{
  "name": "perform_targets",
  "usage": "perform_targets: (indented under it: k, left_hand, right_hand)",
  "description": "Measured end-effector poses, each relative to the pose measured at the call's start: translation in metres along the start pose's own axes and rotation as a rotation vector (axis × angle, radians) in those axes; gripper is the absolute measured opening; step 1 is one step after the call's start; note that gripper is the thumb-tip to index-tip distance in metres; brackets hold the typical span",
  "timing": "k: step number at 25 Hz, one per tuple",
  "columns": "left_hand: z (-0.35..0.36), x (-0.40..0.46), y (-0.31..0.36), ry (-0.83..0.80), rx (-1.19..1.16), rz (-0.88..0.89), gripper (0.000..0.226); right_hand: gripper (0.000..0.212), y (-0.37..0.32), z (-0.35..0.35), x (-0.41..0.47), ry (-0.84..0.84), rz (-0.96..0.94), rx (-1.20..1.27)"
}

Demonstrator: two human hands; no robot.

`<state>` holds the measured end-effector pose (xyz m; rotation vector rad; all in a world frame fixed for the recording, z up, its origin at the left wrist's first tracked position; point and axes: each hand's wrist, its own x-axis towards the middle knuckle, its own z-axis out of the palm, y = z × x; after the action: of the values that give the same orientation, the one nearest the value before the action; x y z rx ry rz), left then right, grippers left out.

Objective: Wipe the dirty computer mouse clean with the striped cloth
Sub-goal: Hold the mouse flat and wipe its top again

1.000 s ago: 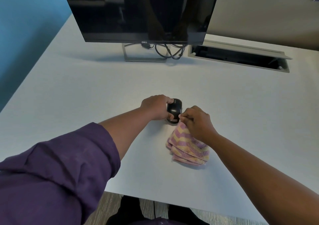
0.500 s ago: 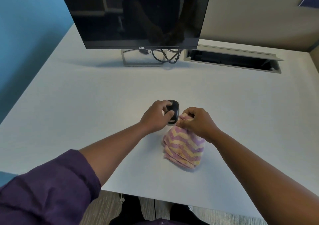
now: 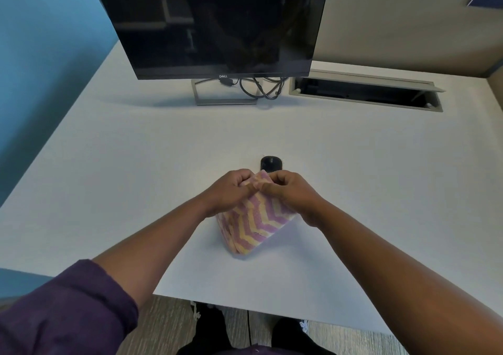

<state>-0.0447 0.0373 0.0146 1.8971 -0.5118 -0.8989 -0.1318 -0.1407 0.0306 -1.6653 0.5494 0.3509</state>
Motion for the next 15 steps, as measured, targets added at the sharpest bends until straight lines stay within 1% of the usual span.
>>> perform_targets:
  k: [3,4,5,6,7,8,9,11,12,13,14,15]
  left_hand:
    - [-0.005,0.002,0.0,0.008,-0.004,-0.031,0.019]
    - [-0.004,0.001,-0.001,0.068,0.095,-0.017,0.01]
    - [-0.002,0.001,-0.002,0.195,0.289,0.034,0.008]
    - [0.001,-0.001,-0.003,0.364,0.514,0.109,0.018]
    - [0.003,-0.004,-0.004,0.495,0.641,0.2,0.022]
    - [0.005,-0.006,-0.002,0.55,0.653,0.283,0.02]
    - [0.007,-0.008,0.0,0.526,0.593,0.328,0.014]
    - [0.009,-0.011,0.0,0.404,0.411,0.298,0.007]
    - [0.009,-0.011,-0.002,0.351,0.343,0.254,0.008]
    - [0.007,-0.011,-0.002,0.305,0.299,0.218,0.013]
    - [0.005,-0.011,-0.003,0.264,0.267,0.19,0.018]
    - [0.003,-0.011,-0.002,0.232,0.267,0.16,0.019]
  right_hand:
    - [0.023,0.002,0.004,0.002,0.007,-0.002,0.026]
    - [0.022,0.004,0.007,0.003,0.02,-0.015,0.037]
    - [0.02,0.005,0.01,0.003,0.042,-0.027,0.042]
    - [0.019,0.006,0.013,0.004,0.071,-0.033,0.045]
    - [0.021,0.007,0.016,0.004,0.099,-0.035,0.055]
    - [0.025,0.008,0.019,0.004,0.117,-0.037,0.075]
    - [0.031,0.008,0.022,0.005,0.126,-0.04,0.094]
    - [0.038,0.009,0.029,0.006,0.15,-0.046,0.102]
    - [0.034,0.009,0.032,0.007,0.155,-0.046,0.102]
    - [0.026,0.009,0.035,0.008,0.146,-0.041,0.12]
    - [0.017,0.009,0.037,0.009,0.12,-0.03,0.163]
    - [0.014,0.01,0.039,0.009,0.083,-0.017,0.221]
